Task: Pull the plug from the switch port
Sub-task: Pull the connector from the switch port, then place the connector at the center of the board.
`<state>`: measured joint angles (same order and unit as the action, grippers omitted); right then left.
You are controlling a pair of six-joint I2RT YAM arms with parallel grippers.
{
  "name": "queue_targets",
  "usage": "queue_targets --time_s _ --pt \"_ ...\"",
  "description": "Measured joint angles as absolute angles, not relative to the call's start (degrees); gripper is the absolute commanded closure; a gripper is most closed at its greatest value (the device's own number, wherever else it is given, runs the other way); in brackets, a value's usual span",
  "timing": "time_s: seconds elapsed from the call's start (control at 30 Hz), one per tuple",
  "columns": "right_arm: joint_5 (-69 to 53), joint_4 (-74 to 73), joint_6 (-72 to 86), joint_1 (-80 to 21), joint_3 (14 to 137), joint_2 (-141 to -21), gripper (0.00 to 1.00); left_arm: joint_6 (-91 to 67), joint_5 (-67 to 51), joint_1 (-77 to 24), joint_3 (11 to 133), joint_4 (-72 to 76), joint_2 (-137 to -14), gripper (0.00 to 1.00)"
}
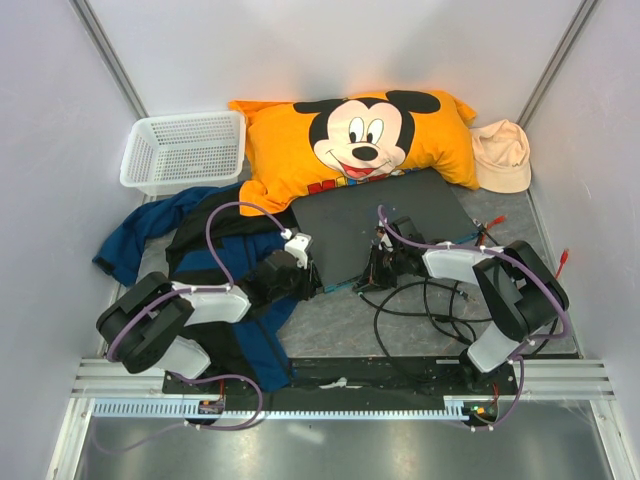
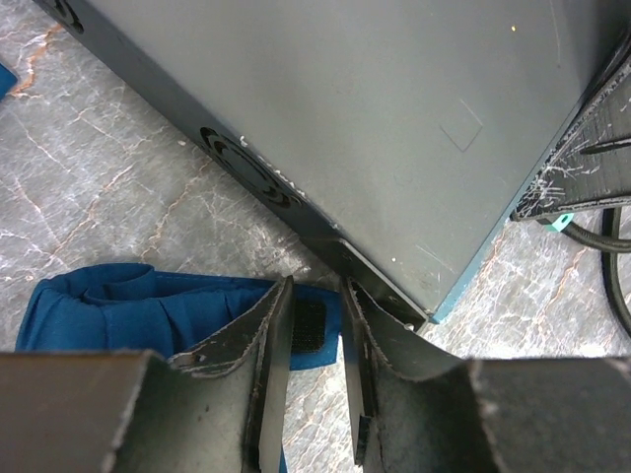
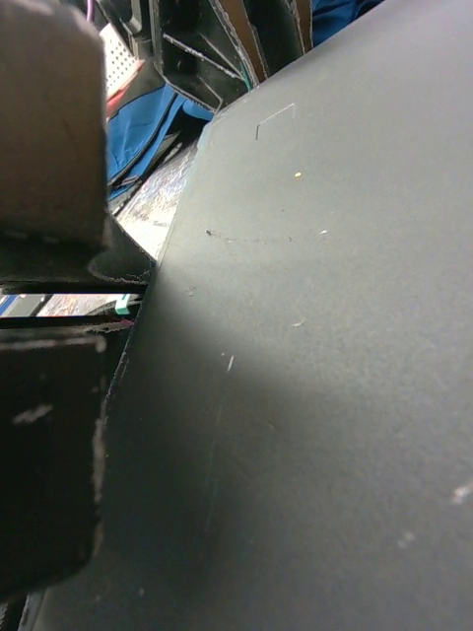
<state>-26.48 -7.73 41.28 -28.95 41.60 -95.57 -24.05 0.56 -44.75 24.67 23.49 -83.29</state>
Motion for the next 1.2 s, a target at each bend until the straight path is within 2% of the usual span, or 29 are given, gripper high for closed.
queue_targets --time_s 0.3,0.5,0.67,0.87,1.0,1.13,1.2 --pt "-26.7 -12.0 38.2 -30.2 41.7 -93.9 1.0 -22.4 -0.8 -45.7 24.7 20.8 -80.7 0.62" --pt "-25.3 -31.5 23.6 -34.5 44.8 -89.2 1.0 -20.0 -4.2 -46.7 24.7 16.7 -74.5 0.62" --pt "-24.3 -44.6 12.0 -34.7 57.1 -86.1 1.0 -20.3 -5.3 -46.2 28.1 15.4 -70.7 0.62" --pt "-21.3 -51.6 3.2 -33.0 77.6 -81.4 1.0 -17.5 -4.8 -42.7 32.3 9.7 -63.2 0.59" --pt "-15.4 -52.9 0.6 -24.3 84.8 -79.5 1.0 -11.5 -6.7 -39.3 32.7 8.8 -61.3 0.59" --pt "-4.1 -53.5 -2.5 -6.9 89.5 -80.2 1.0 -4.7 -9.6 -36.9 32.7 8.0 -59.2 0.58" --pt "1.0 -53.2 -3.9 -1.4 89.9 -80.6 1.0 -2.9 -11.3 -36.9 32.8 7.8 -58.0 0.58"
